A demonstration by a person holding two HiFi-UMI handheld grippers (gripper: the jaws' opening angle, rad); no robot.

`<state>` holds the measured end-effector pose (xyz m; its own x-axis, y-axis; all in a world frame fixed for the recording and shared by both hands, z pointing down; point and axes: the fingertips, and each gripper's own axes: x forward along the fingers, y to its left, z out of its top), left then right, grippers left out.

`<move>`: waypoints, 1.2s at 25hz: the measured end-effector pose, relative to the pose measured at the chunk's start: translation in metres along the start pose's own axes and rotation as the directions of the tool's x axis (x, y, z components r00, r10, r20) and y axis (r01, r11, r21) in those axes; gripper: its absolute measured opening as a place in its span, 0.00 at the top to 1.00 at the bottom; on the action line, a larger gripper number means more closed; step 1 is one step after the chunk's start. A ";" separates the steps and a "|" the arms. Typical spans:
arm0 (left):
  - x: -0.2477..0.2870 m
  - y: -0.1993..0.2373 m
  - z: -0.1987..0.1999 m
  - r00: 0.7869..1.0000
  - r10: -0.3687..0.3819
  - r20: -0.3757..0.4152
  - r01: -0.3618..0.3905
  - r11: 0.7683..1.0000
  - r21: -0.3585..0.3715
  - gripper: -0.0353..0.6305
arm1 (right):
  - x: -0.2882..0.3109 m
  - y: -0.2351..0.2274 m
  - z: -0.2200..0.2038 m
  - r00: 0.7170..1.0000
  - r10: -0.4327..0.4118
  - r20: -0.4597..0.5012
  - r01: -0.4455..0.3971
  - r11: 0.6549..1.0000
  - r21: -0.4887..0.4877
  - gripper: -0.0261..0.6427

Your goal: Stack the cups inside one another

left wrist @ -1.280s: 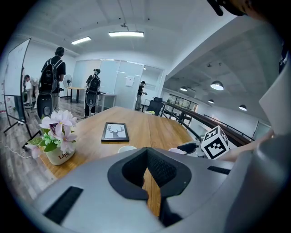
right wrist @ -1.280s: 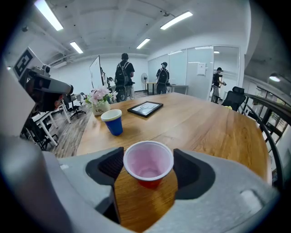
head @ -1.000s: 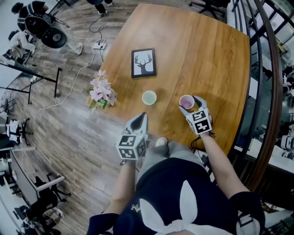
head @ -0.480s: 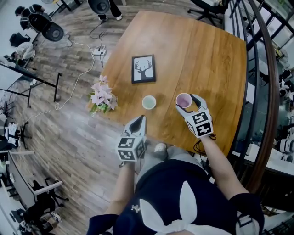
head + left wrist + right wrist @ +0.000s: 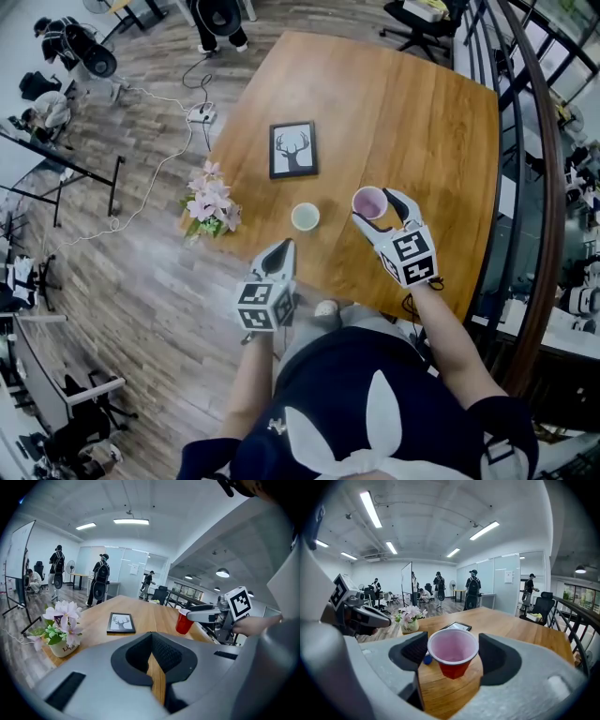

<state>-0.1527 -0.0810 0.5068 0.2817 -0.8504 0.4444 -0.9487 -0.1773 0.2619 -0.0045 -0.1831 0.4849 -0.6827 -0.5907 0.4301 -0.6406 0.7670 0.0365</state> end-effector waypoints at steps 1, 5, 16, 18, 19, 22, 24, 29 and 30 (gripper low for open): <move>-0.001 0.001 0.001 1.000 0.000 0.002 0.000 1.000 0.001 0.92 | 0.000 0.002 0.003 1.000 0.002 0.005 -0.002 1.000 -0.003 0.46; -0.007 0.002 0.004 1.000 0.001 -0.007 -0.001 1.000 0.000 0.92 | 0.002 0.009 0.014 1.000 0.014 0.017 -0.014 1.000 -0.015 0.46; -0.017 0.020 0.000 0.999 0.034 -0.001 -0.034 0.999 -0.020 0.92 | 0.024 0.035 0.034 0.996 0.073 0.041 -0.071 0.996 -0.049 0.46; -0.018 0.022 0.000 0.999 0.037 0.010 -0.037 0.999 -0.022 0.92 | 0.030 0.041 0.038 0.995 0.090 0.045 -0.087 0.995 -0.056 0.46; -0.019 0.023 0.000 0.999 0.040 0.012 -0.039 0.999 -0.024 0.92 | 0.033 0.044 0.039 0.994 0.098 0.045 -0.095 0.994 -0.059 0.46; -0.023 0.027 -0.003 0.999 0.052 0.011 -0.052 0.998 -0.032 0.92 | 0.042 0.055 0.042 0.991 0.124 0.046 -0.121 0.990 -0.067 0.46; -0.028 0.031 -0.005 0.998 0.064 0.012 -0.063 0.997 -0.039 0.92 | 0.046 0.064 0.045 0.988 0.144 0.049 -0.140 0.988 -0.071 0.46; -0.036 0.042 -0.009 0.995 0.096 0.013 -0.095 0.994 -0.053 0.92 | 0.061 0.082 0.046 0.981 0.188 0.048 -0.183 0.979 -0.085 0.46; -0.038 0.045 -0.010 0.995 0.103 0.017 -0.102 0.993 -0.055 0.92 | 0.063 0.085 0.046 0.979 0.196 0.047 -0.192 0.978 -0.088 0.46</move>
<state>-0.2044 -0.0515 0.5098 0.1800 -0.8722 0.4548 -0.9631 -0.0622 0.2620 -0.1184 -0.1670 0.4736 -0.8111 -0.4398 0.3855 -0.4644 0.8850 0.0326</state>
